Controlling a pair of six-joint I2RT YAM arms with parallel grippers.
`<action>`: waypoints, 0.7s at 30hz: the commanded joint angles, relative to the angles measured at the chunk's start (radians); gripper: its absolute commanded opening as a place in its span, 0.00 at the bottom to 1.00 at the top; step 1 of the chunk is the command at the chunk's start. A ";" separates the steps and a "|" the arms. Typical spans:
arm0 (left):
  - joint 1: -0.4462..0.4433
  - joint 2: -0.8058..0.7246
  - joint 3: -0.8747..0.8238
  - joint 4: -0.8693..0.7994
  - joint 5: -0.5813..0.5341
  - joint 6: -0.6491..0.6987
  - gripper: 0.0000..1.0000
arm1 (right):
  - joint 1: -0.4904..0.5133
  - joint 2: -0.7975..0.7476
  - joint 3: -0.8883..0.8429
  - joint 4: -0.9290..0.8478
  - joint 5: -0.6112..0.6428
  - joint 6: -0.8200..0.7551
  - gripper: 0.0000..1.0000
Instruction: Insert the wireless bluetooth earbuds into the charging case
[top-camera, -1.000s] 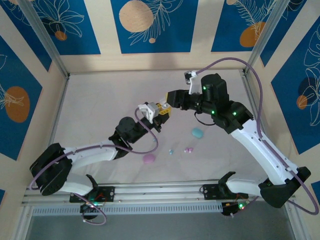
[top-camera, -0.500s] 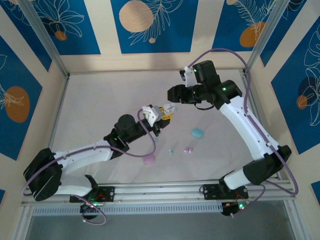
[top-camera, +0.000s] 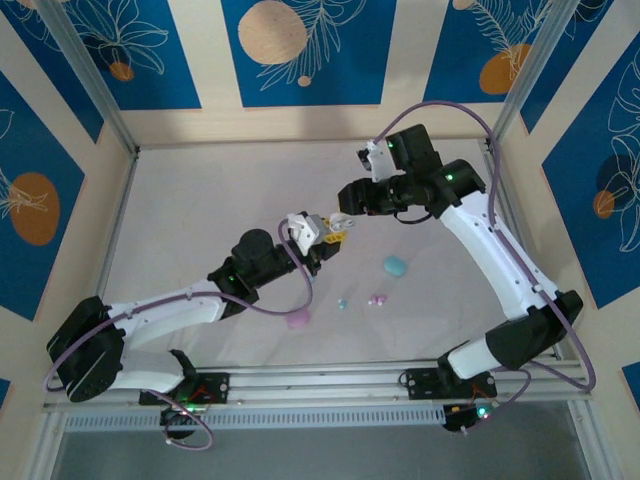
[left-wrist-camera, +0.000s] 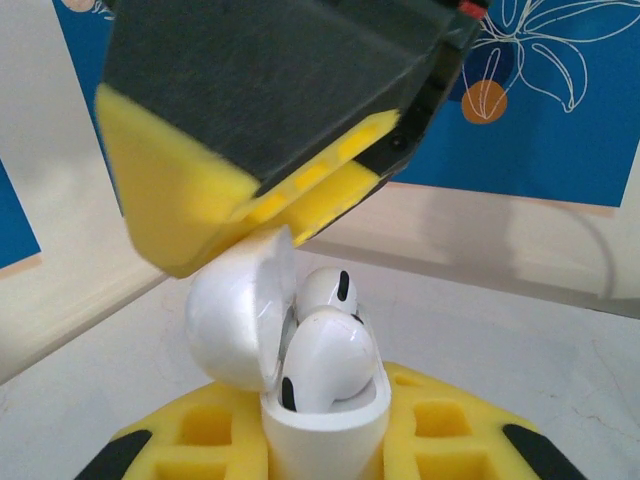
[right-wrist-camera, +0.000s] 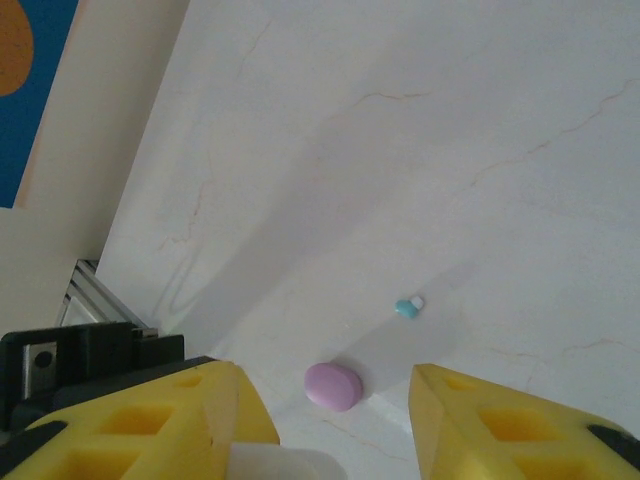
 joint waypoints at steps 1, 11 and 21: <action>-0.005 -0.011 0.051 0.038 -0.030 -0.018 0.12 | -0.004 -0.043 -0.031 -0.019 -0.036 -0.015 0.49; -0.005 0.006 0.077 0.016 -0.022 -0.043 0.12 | -0.027 -0.078 -0.061 -0.011 -0.016 -0.012 0.48; 0.037 0.085 0.219 -0.365 -0.099 -0.244 0.11 | -0.148 -0.319 -0.317 0.260 0.154 0.127 0.54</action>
